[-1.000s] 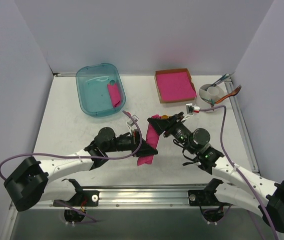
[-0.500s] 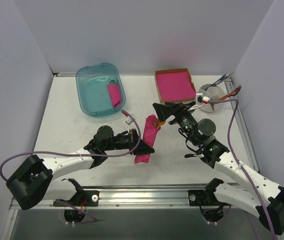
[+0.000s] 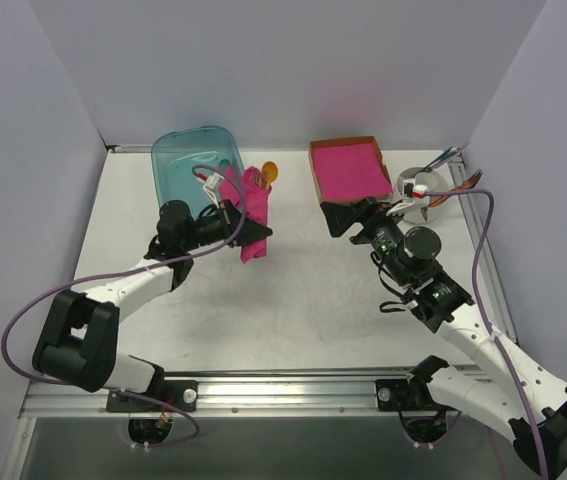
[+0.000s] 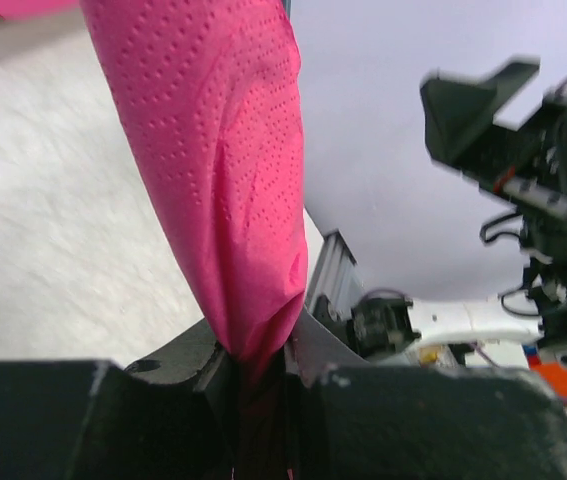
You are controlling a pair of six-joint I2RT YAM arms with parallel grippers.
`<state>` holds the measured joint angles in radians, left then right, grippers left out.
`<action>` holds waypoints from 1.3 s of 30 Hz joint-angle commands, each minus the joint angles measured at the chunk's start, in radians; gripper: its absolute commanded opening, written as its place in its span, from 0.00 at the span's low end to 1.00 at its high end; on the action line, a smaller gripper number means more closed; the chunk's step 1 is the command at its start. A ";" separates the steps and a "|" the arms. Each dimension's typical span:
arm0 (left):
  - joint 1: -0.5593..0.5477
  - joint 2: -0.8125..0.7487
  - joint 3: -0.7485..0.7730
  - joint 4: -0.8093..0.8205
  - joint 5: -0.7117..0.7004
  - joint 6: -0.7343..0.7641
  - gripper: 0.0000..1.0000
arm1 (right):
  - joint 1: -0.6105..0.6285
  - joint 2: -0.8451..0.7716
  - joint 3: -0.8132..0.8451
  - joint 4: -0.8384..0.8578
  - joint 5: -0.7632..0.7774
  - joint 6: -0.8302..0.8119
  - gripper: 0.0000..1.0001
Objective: Place the utensils on the paper napkin and roll it up
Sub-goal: Place the utensils in the bin.
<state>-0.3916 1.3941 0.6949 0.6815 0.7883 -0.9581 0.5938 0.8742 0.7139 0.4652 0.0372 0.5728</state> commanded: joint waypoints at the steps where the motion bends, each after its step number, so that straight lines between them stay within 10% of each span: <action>1: 0.117 0.072 0.104 0.027 0.066 -0.004 0.02 | -0.009 0.034 0.047 -0.028 -0.028 -0.024 0.88; 18: 0.414 0.637 0.686 -0.094 0.072 -0.073 0.02 | -0.023 0.158 0.033 0.043 -0.206 -0.008 0.87; 39: 0.404 0.832 0.971 -0.750 -0.247 0.303 0.02 | -0.037 0.243 -0.004 0.113 -0.273 -0.002 0.87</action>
<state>0.0242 2.2162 1.6108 0.0322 0.6056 -0.7464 0.5629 1.1110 0.7113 0.5003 -0.2104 0.5724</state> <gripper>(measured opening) 0.227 0.869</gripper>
